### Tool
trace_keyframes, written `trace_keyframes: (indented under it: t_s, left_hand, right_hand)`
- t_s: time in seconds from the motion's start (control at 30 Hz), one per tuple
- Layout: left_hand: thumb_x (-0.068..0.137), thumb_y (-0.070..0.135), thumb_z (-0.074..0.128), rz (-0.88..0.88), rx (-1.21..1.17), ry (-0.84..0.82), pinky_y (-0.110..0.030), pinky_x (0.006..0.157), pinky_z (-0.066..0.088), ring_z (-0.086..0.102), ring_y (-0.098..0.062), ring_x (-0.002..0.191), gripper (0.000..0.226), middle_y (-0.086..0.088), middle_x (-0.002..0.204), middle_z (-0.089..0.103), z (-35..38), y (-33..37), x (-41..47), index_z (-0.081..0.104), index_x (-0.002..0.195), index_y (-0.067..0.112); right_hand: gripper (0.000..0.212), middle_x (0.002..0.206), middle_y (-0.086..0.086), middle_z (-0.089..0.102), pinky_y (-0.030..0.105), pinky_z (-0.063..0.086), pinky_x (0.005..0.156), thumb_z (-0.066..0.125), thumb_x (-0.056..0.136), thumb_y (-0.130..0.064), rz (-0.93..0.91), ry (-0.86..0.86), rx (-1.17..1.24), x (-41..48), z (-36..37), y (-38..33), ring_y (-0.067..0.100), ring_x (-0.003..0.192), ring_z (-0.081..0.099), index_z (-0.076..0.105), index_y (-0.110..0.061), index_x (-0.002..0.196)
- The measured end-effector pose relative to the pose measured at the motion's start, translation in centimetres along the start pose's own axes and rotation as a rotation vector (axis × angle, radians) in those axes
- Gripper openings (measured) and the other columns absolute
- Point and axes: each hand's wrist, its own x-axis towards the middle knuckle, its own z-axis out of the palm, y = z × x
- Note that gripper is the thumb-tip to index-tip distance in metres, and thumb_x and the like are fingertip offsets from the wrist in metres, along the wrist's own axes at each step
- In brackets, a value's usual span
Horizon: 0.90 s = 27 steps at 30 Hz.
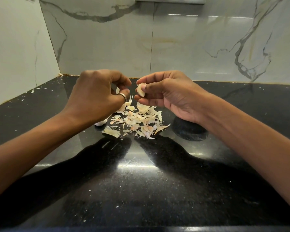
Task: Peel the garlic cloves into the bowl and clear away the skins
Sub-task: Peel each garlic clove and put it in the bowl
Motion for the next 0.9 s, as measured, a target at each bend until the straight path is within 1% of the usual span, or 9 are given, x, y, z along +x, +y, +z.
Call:
trace_keyframes:
  t_s: [0.1, 0.17, 0.23, 0.33, 0.47, 0.63, 0.73, 0.83, 0.9]
  left_hand:
    - [0.089, 0.028, 0.073, -0.019, -0.03, -0.055, -0.021, 0.062, 0.051, 0.066, -0.004, 0.063, 0.009, 0.012, 0.071, 0.069, 0.11, 0.28, -0.05, 0.079, 0.093, 0.022]
    - [0.087, 0.034, 0.073, -0.06, -0.093, -0.085, -0.025, 0.058, 0.053, 0.065, -0.007, 0.059, 0.009, 0.019, 0.069, 0.068, 0.23, 0.48, -0.11, 0.078, 0.09, 0.028]
    - [0.085, 0.041, 0.073, -0.103, -0.16, -0.099, -0.035, 0.06, 0.058, 0.067, -0.012, 0.059, 0.015, 0.016, 0.068, 0.069, 0.24, 0.65, -0.11, 0.078, 0.09, 0.028]
    - [0.086, 0.041, 0.075, -0.156, -0.208, -0.106, -0.044, 0.062, 0.061, 0.069, -0.016, 0.059, 0.016, 0.01, 0.066, 0.071, 0.36, 0.59, -0.01, 0.079, 0.089, 0.026]
    - [0.087, 0.04, 0.075, -0.19, -0.22, -0.114, -0.046, 0.061, 0.061, 0.071, -0.02, 0.061, 0.01, 0.003, 0.065, 0.072, 0.48, 0.55, 0.0, 0.076, 0.084, 0.031]
    - [0.088, 0.036, 0.074, -0.168, -0.188, -0.113, -0.044, 0.063, 0.061, 0.069, -0.019, 0.058, 0.011, 0.0, 0.066, 0.072, 0.44, 0.62, -0.14, 0.075, 0.082, 0.028]
    - [0.085, 0.039, 0.076, -0.177, -0.192, -0.105, -0.044, 0.062, 0.061, 0.069, -0.02, 0.059, 0.017, 0.001, 0.065, 0.071, 0.45, 0.53, -0.16, 0.076, 0.082, 0.023]
    - [0.081, 0.044, 0.07, -0.174, -0.223, -0.109, -0.047, 0.059, 0.06, 0.069, -0.021, 0.058, 0.024, 0.001, 0.064, 0.071, 0.32, 0.31, -0.07, 0.076, 0.082, 0.021]
    - [0.079, 0.046, 0.07, -0.19, -0.241, -0.109, -0.047, 0.06, 0.061, 0.069, -0.02, 0.057, 0.025, 0.001, 0.064, 0.071, 0.21, 0.32, 0.0, 0.076, 0.081, 0.022]
  right_hand:
    - [0.023, 0.114, 0.031, 0.071, 0.036, 0.065, 0.079, 0.065, 0.093, 0.007, -0.005, 0.009, -0.02, -0.11, 0.04, 0.0, 0.03, 0.089, 0.074, 0.066, 0.009, 0.116]
    - [0.023, 0.112, 0.03, 0.071, 0.036, 0.064, 0.081, 0.066, 0.092, 0.008, -0.023, 0.003, -0.021, -0.11, 0.08, 0.09, 0.028, 0.088, 0.074, 0.066, 0.009, 0.115]
    - [0.024, 0.103, 0.025, 0.074, 0.035, 0.064, 0.081, 0.067, 0.091, 0.009, -0.037, -0.011, -0.015, -0.02, 0.17, 0.2, 0.024, 0.085, 0.075, 0.067, 0.009, 0.114]
    - [0.024, 0.097, 0.021, 0.075, 0.035, 0.064, 0.082, 0.068, 0.09, 0.009, -0.05, -0.032, -0.02, 0.08, 0.23, 0.28, 0.024, 0.086, 0.075, 0.067, 0.009, 0.113]
    - [0.023, 0.093, 0.018, 0.074, 0.035, 0.064, 0.081, 0.07, 0.088, 0.01, -0.062, -0.037, -0.018, 0.15, 0.33, 0.41, 0.023, 0.085, 0.075, 0.069, 0.008, 0.111]
    - [0.023, 0.1, 0.022, 0.074, 0.034, 0.063, 0.078, 0.07, 0.087, 0.011, -0.052, -0.034, -0.022, 0.15, 0.58, 0.59, 0.026, 0.088, 0.075, 0.07, 0.008, 0.11]
    - [0.023, 0.099, 0.022, 0.074, 0.035, 0.064, 0.081, 0.07, 0.087, 0.011, -0.044, -0.046, -0.014, 0.08, 0.64, 0.54, 0.027, 0.09, 0.074, 0.07, 0.009, 0.11]
    - [0.022, 0.095, 0.02, 0.074, 0.038, 0.064, 0.083, 0.069, 0.087, 0.012, -0.031, -0.074, 0.012, -0.02, 0.68, 0.37, 0.027, 0.09, 0.074, 0.07, 0.009, 0.109]
    - [0.021, 0.093, 0.019, 0.075, 0.037, 0.064, 0.081, 0.067, 0.088, 0.012, -0.026, -0.082, 0.031, -0.06, 0.65, 0.3, 0.028, 0.089, 0.074, 0.07, 0.009, 0.108]
